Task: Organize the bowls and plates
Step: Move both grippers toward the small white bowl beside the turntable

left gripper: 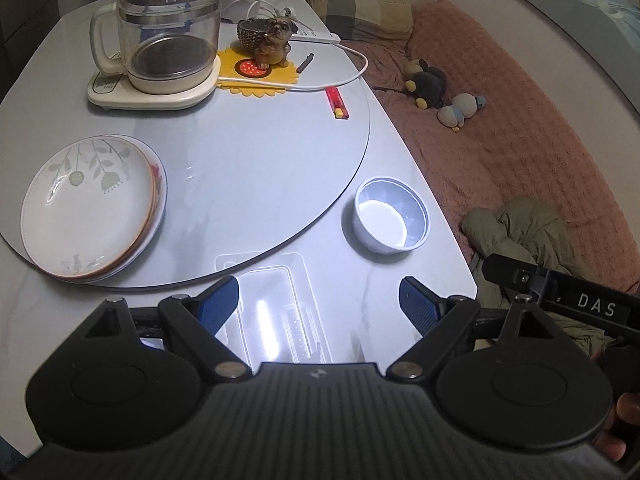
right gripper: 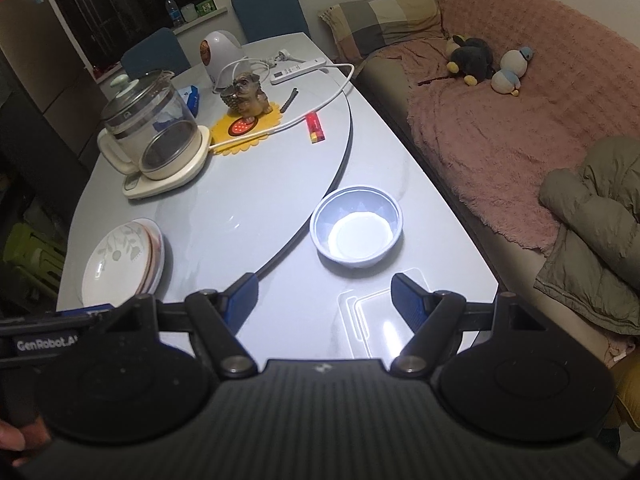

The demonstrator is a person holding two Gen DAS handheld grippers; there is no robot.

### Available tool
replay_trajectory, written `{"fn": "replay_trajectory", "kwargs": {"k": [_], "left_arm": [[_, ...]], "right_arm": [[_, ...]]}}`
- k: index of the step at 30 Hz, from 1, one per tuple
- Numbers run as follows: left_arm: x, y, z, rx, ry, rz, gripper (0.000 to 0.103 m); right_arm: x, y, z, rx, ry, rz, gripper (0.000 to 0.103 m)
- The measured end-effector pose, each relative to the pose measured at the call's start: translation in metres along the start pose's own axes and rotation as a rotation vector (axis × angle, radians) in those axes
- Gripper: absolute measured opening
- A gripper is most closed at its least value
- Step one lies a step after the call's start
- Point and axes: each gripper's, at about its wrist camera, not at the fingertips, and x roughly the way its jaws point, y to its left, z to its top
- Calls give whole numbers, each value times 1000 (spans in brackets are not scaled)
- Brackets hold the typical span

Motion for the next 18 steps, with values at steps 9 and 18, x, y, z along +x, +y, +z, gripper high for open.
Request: {"fn": "replay_trajectory", "kwargs": {"k": [9,18], "left_arm": [[44,-22,18,-46,33,14,90],[96,-40,42,-57,60,7,89]], "right_arm": [[31,-34,28,-14,40,23,74],[70,-62,47,-17,90,34,64]]}}
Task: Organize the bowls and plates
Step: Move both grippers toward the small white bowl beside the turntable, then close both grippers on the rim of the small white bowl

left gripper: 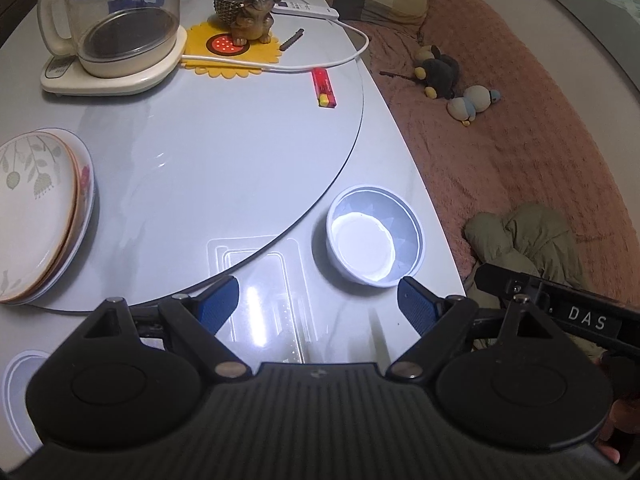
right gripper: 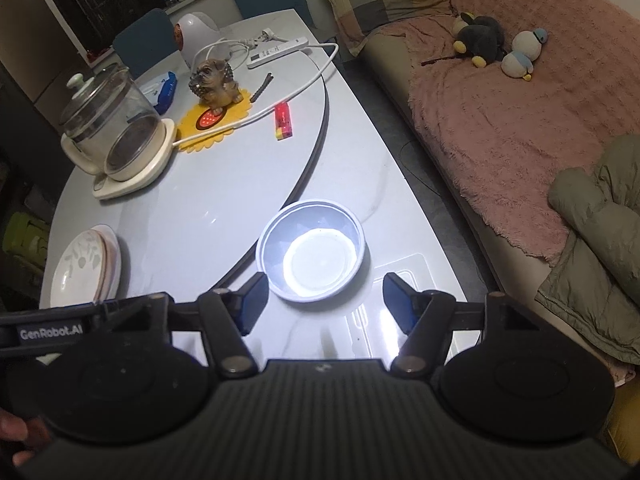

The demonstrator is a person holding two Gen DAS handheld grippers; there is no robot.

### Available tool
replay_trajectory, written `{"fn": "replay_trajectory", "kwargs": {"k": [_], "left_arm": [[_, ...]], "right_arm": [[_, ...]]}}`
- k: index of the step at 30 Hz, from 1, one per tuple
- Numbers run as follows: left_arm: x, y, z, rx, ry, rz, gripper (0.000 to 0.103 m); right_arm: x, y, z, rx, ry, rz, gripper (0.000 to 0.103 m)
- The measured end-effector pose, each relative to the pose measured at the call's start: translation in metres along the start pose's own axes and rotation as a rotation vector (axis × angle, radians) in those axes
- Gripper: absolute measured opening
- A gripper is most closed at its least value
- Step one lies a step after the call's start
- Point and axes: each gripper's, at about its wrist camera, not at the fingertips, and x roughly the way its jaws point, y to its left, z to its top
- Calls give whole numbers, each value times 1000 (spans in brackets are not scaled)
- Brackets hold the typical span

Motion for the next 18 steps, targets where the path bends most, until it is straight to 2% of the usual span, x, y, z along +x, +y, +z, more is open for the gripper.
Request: {"fn": "replay_trajectory", "kwargs": {"k": [6,9,11,15,18], "left_arm": [[38,-10,13,-9,25,-25,84],[60,-13,20,-22,42,-33,76],[71,-14,23,-33,51,-38,65],[94,-11,29,-48,66,-49,53],[109,-7,33,-61,85,-56,45]], "right_arm": [[31,-13,11,-18,49,5,53],[50,-19,17,-26,77,3,46],[60,-22,21,-28,86,-2,45],[80,-27,30,-38,99,-1,45],[94,-29,35,-43,109,6,40]]}}
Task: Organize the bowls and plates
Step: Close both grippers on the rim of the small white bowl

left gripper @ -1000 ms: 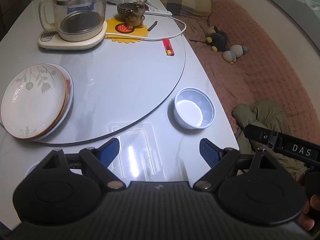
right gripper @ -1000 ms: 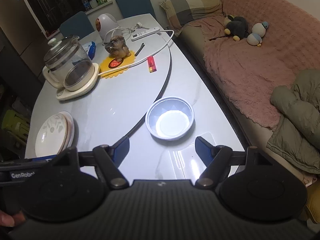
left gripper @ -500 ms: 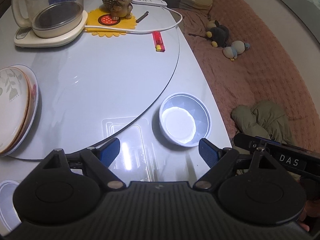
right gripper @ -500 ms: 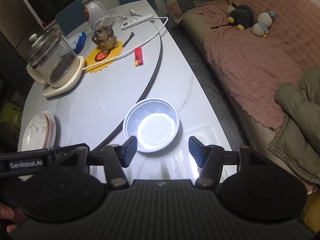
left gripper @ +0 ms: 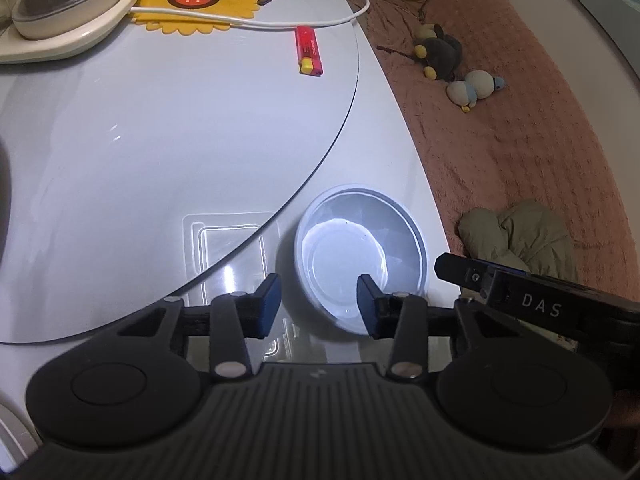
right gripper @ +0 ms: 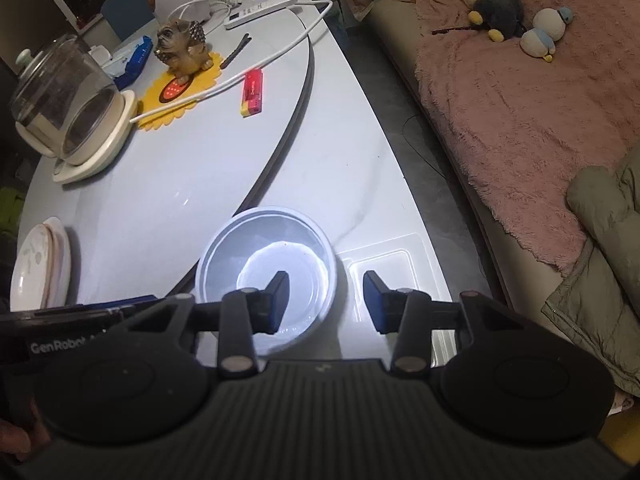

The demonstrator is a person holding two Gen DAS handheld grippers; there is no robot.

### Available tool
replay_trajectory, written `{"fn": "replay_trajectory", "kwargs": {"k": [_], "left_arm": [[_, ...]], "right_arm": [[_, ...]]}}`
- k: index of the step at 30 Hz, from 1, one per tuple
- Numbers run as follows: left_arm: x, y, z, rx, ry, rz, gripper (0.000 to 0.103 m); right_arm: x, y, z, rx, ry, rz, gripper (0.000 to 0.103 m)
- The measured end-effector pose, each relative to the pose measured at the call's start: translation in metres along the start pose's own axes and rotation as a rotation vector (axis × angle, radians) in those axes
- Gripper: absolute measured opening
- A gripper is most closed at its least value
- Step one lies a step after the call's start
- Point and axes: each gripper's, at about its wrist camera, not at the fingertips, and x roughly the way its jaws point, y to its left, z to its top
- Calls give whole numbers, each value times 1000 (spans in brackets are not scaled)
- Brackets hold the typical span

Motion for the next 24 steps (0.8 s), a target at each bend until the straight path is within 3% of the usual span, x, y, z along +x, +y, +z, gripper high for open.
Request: {"fn": "replay_trajectory", "kwargs": {"k": [10,17,24], "left_arm": [[31,1,10,1,20,-14,25],[40,3,14,8,38,-21,25],[20,3,17,-6,29,-34,25]], "right_arm": [[39,-7,-1,22,50,-9,19],[49,-7,3,27,60,0,16],[35,-2,9,20,59,11,16]]}}
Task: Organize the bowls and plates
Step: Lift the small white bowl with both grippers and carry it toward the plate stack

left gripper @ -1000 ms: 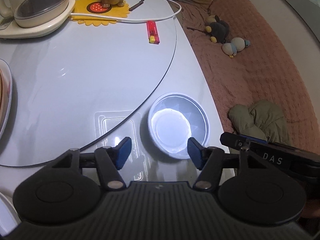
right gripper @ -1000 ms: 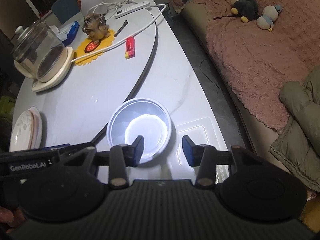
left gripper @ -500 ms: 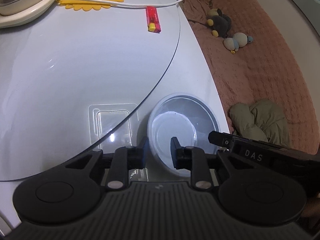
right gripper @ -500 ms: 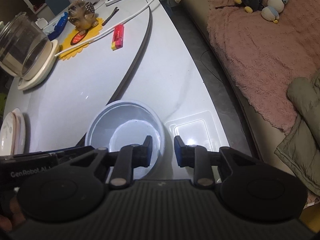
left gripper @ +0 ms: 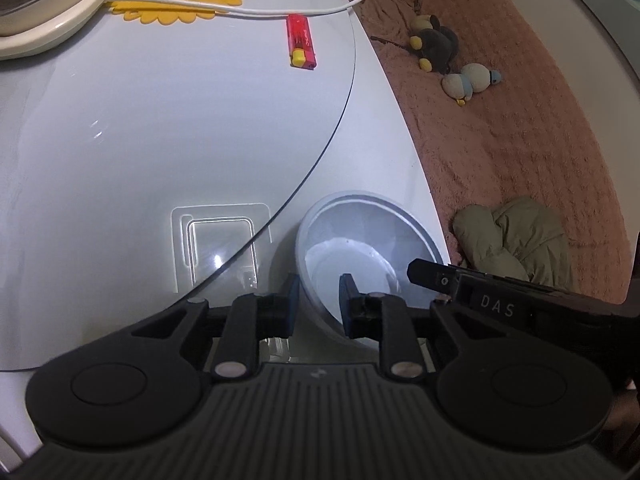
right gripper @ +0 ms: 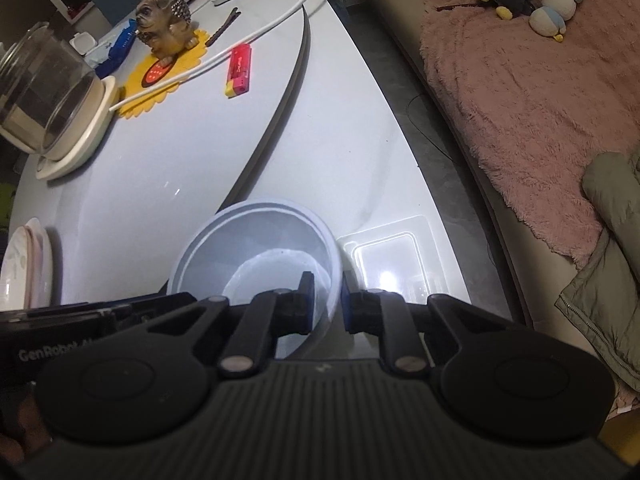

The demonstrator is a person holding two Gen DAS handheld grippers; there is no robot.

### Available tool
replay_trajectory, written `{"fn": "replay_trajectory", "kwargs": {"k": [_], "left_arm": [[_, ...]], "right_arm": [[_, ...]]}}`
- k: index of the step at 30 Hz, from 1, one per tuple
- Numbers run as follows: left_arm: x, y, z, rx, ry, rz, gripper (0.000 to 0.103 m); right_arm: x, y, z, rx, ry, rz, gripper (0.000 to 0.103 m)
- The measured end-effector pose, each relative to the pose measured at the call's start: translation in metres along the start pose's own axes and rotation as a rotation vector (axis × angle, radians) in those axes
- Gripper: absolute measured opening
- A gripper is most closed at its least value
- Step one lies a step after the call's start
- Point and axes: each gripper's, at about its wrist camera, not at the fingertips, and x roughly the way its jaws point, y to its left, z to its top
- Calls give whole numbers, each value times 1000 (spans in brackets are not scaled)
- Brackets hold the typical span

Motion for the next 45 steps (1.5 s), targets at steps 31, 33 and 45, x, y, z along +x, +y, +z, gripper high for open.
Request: {"fn": "replay_trajectory", "kwargs": {"k": [31,33,45], "left_arm": [[-224,69,-58,-75,-216,-89,25],[-237,79,-65,-77,-234,-86,25],[-299,153,-104,-171,-312,-61,25]], "right_arm": [[-131,132,-40,-44,-145,132,16],[-136,144,-46,-57,-152,140,16],[-139,220,-77,-156,-138,199,17]]}}
